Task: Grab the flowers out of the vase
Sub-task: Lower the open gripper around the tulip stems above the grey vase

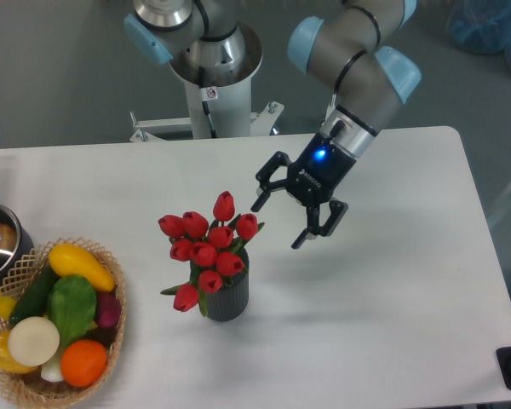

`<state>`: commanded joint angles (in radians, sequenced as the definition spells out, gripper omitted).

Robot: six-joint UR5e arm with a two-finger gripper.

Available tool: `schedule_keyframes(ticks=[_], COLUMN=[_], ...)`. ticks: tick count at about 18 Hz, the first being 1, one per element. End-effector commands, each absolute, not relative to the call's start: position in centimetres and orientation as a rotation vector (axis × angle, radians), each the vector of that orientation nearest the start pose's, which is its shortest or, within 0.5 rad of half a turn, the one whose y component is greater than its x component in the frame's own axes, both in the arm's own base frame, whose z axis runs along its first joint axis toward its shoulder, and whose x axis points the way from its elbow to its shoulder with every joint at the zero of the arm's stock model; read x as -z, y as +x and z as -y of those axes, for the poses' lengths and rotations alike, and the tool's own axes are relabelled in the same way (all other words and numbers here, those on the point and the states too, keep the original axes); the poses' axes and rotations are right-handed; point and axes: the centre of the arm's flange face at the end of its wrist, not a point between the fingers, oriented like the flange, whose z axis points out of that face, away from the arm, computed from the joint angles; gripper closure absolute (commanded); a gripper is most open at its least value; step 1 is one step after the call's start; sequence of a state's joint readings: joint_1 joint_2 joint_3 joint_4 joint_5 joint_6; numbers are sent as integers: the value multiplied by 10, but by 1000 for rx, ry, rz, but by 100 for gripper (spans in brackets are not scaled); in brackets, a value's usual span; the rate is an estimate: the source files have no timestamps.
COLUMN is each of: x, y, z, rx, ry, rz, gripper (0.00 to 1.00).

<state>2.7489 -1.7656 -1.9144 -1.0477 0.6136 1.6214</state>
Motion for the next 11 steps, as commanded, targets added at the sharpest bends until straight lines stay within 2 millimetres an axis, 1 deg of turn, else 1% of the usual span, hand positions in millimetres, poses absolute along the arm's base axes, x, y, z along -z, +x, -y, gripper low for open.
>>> schedule_keyframes(ticks=[2,4,7,9,11], x=[-317,-318,-318,-316,-319], y=[-395,-389,-388,-385,-384], z=[-399,-406,-408,-416,-420], rx=[220,227,232,245,242], ry=[-2139,-2134,-2122,-2116,-2104], rz=[-475,-493,-492,-506,-500], gripper=[0,0,0,0,0])
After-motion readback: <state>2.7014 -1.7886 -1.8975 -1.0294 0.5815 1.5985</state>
